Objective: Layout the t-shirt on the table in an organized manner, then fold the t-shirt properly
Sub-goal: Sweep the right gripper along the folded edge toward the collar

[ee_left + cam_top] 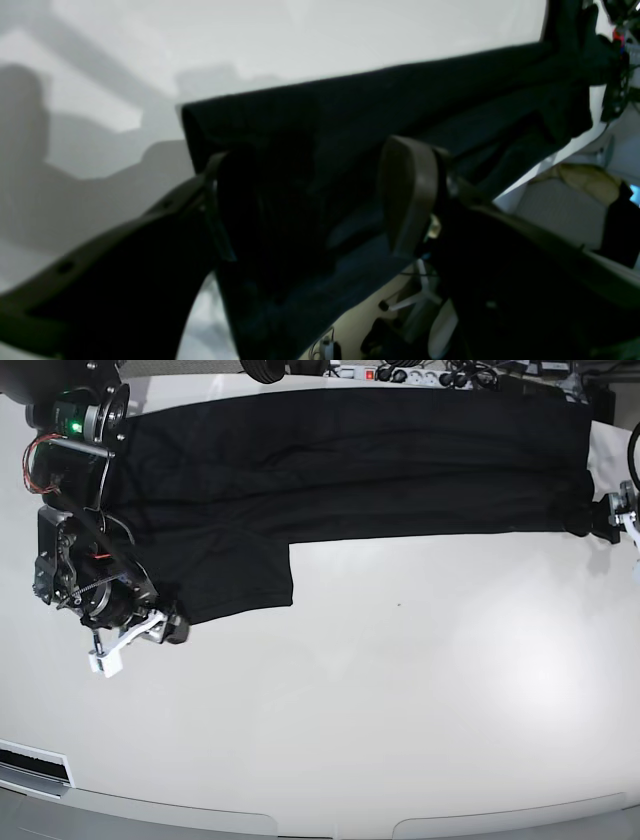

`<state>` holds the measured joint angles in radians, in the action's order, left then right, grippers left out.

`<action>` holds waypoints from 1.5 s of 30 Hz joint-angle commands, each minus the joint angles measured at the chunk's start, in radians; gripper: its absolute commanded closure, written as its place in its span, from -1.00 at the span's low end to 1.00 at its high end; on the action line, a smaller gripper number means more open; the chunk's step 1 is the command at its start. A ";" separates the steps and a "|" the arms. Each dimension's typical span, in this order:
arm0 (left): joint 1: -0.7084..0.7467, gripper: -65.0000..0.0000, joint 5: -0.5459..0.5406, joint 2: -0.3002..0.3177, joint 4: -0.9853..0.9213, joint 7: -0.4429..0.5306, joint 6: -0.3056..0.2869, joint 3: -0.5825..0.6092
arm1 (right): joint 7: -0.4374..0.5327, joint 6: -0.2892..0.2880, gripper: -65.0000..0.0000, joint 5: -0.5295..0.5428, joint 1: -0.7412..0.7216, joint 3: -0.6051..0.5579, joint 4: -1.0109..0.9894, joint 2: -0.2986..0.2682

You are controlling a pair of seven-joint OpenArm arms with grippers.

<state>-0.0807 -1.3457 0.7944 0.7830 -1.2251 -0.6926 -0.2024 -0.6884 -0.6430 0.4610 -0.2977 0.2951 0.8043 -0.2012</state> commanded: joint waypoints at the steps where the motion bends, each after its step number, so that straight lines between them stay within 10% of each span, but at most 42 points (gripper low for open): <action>1: -0.017 -0.23 -0.015 0.020 0.009 0.007 -0.006 -0.008 | -0.047 -0.023 -0.30 0.006 -0.023 -0.010 -0.005 -0.001; 7: -0.019 -0.23 -0.013 -0.005 0.009 0.021 -0.006 -0.008 | -0.099 -0.055 -0.13 0.014 -0.032 -0.134 0.002 -0.004; 12: -0.019 -0.23 -0.013 -0.007 0.009 0.022 -0.006 -0.008 | -0.150 -0.055 1.00 0.014 -0.032 -0.217 0.120 -0.008; 24: -0.019 -0.23 -0.013 -0.008 0.009 0.037 -0.006 -0.008 | -0.697 -0.055 1.00 0.503 0.093 -0.216 0.640 -0.026; 35: -0.019 -0.23 -0.013 -0.008 0.009 0.037 -0.006 -0.008 | -0.708 -0.055 1.00 0.771 0.459 -0.216 1.034 -0.090; 45: -0.020 -0.23 -0.013 -0.008 0.009 0.051 -0.006 -0.008 | -0.708 -0.055 1.00 0.796 0.751 -0.216 1.239 -0.134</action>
<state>-0.0856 -1.3373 0.7589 0.7822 -1.1774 -0.6907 -0.2024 -1.4109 -0.6933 1.2324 0.4541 0.0750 2.0247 -0.3294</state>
